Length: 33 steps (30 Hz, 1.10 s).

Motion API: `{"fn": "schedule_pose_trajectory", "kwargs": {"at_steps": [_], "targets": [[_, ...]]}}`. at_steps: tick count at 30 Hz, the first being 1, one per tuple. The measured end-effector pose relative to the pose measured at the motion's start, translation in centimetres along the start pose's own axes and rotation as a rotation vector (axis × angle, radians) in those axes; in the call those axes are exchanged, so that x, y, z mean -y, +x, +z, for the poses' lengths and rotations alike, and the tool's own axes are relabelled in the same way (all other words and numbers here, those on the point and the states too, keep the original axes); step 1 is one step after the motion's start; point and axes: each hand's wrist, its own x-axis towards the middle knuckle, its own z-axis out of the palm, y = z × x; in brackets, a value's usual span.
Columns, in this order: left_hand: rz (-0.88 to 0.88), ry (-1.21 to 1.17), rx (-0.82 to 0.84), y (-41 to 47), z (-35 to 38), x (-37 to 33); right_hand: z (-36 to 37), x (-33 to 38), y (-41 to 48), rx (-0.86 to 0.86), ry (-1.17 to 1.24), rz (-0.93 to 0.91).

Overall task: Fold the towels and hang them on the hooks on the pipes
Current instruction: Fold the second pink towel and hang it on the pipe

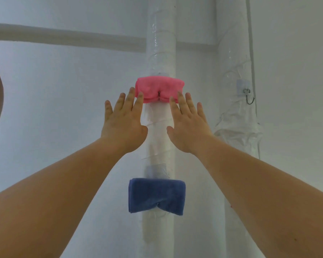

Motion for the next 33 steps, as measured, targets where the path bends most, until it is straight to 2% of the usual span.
{"fn": "schedule_pose_trajectory", "kwargs": {"at_steps": [7, 14, 17, 25, 29, 33], "targets": [[0.087, -0.177, 0.055, -4.9, 3.1, 6.9, 1.3, 6.6, -5.0, 0.065, -0.082, 0.134], [0.311, -0.421, 0.224, -10.3, 5.0, 12.0, 1.2, 15.5, -10.6, 0.286, -0.081, 0.378], [0.357, -0.497, 0.294, -12.7, 5.2, 12.7, 0.1, 18.1, -13.3, 0.361, -0.112, 0.435], [0.51, -0.733, 0.46, -23.3, 3.5, 8.4, -4.5, 21.3, -26.3, 0.487, -0.204, 0.642], [0.566, -0.872, 0.527, -30.5, 1.8, 4.3, -8.0, 22.3, -36.3, 0.563, -0.213, 0.81], [0.69, -0.974, 0.687, -38.8, -1.4, -1.5, -12.1, 23.0, -47.9, 0.685, -0.224, 1.028]]}}
